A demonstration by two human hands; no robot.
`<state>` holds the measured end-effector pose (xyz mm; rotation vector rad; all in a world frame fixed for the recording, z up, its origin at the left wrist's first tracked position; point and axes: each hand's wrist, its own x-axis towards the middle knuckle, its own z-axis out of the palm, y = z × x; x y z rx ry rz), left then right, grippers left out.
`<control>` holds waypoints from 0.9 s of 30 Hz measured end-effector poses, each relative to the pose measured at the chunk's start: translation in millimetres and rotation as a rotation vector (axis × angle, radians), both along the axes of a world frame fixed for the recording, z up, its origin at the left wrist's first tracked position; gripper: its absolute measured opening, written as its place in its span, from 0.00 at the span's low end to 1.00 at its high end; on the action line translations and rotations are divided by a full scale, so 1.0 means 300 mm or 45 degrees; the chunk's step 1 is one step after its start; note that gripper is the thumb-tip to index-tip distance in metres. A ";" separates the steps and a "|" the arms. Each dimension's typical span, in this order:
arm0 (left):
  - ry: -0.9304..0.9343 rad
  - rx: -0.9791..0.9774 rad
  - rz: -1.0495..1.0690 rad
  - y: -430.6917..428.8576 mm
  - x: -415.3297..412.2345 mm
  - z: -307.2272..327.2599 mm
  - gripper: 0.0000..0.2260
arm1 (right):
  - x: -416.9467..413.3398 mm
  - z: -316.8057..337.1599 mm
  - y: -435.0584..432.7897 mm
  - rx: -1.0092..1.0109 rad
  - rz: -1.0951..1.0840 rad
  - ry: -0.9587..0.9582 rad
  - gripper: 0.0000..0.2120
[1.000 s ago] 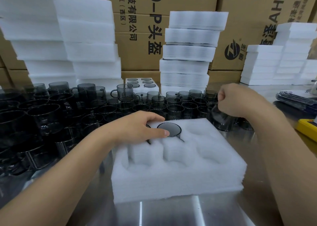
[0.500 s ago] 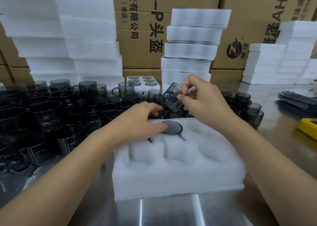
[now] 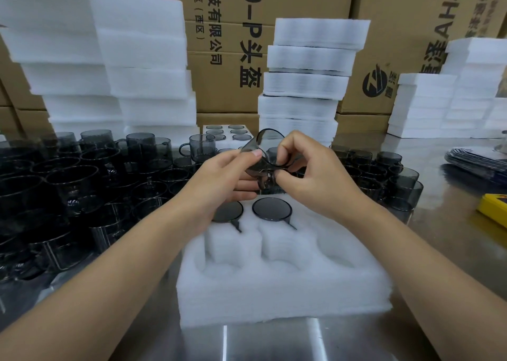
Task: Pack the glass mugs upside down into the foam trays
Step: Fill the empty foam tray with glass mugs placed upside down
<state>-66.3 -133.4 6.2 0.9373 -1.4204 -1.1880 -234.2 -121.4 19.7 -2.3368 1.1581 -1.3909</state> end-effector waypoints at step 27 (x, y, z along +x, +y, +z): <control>-0.089 -0.067 -0.164 0.024 0.013 0.000 0.22 | -0.019 0.017 -0.007 0.016 -0.029 0.116 0.25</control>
